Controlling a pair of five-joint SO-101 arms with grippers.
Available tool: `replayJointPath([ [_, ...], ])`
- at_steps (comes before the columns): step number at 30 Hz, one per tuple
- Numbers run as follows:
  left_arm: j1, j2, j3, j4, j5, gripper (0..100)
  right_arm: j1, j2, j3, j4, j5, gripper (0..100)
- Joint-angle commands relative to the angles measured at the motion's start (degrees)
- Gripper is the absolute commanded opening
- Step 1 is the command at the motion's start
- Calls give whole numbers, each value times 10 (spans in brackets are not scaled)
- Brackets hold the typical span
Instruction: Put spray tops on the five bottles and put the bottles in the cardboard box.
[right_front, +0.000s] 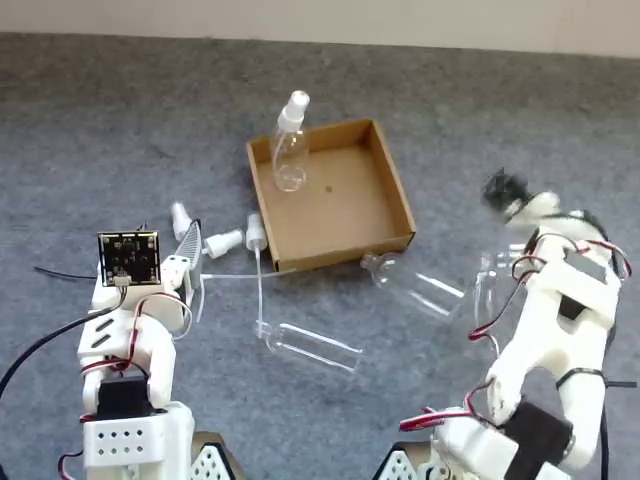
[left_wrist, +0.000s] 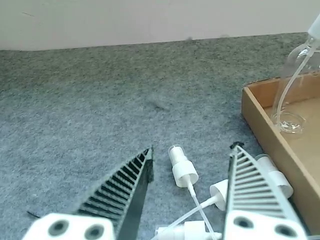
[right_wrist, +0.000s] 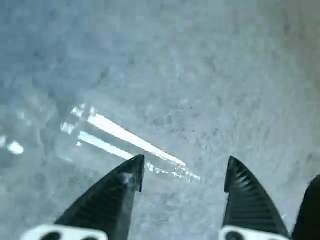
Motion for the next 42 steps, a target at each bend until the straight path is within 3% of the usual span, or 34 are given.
replayJointPath([
  [1,4,-2,-6,-9,-5,221,-5,-52,-68,95,-320,209],
  [5,4,-2,-6,-9,-5,221,-10,-45,-147,292,-510,209],
  [10,2,-2,-6,-9,-5,221,-22,51,-264,426,-691,209],
  [17,2,-2,-6,-9,-5,221,-19,221,-444,476,-940,209],
  [20,2,-2,-6,-9,-5,221,-22,274,-489,476,-990,209],
  [36,2,-2,-5,-9,-5,221,-31,403,-501,451,-1008,209],
  [38,2,-2,-5,-9,-5,221,-31,405,-502,456,-954,209],
  [42,2,-2,-5,-9,-5,221,-31,403,-500,456,-741,149],
])
